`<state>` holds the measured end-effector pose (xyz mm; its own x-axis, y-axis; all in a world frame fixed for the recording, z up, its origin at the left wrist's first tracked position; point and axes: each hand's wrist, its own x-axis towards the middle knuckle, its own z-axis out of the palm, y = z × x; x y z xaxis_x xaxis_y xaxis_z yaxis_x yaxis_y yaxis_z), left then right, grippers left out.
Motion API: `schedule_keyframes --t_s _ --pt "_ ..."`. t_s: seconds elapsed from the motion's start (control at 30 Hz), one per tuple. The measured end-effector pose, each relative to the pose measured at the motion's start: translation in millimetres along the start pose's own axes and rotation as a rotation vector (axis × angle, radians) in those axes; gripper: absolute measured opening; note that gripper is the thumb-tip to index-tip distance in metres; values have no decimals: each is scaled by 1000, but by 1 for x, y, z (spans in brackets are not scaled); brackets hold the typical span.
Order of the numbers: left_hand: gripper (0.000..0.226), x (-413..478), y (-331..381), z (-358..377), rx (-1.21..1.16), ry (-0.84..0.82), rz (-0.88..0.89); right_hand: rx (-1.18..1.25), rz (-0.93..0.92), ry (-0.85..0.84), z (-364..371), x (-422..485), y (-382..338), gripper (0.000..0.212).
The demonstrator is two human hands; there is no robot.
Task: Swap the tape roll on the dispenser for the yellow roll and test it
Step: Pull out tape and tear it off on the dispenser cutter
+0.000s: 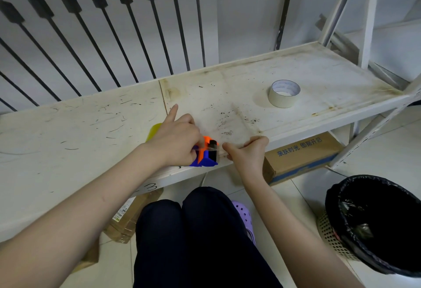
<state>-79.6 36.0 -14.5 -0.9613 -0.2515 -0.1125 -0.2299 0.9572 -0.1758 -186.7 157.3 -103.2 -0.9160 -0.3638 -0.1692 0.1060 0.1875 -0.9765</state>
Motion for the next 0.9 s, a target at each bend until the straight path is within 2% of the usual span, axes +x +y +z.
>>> schedule_keyframes --t_s 0.2,0.4,0.57,0.77,0.9 --pt "30 -2 1 0 21 1 -14 45 -171 101 -1 -2 1 51" --pt "31 -3 3 1 46 -41 -53 109 -146 126 3 5 -3 47" --pt "35 0 2 3 39 -6 -99 137 -256 143 4 13 -7 40" --pt "33 7 3 0 43 -48 -114 71 -92 74 9 31 -6 41" --pt "33 11 2 -1 44 -61 -116 62 -69 44 11 39 -11 39"
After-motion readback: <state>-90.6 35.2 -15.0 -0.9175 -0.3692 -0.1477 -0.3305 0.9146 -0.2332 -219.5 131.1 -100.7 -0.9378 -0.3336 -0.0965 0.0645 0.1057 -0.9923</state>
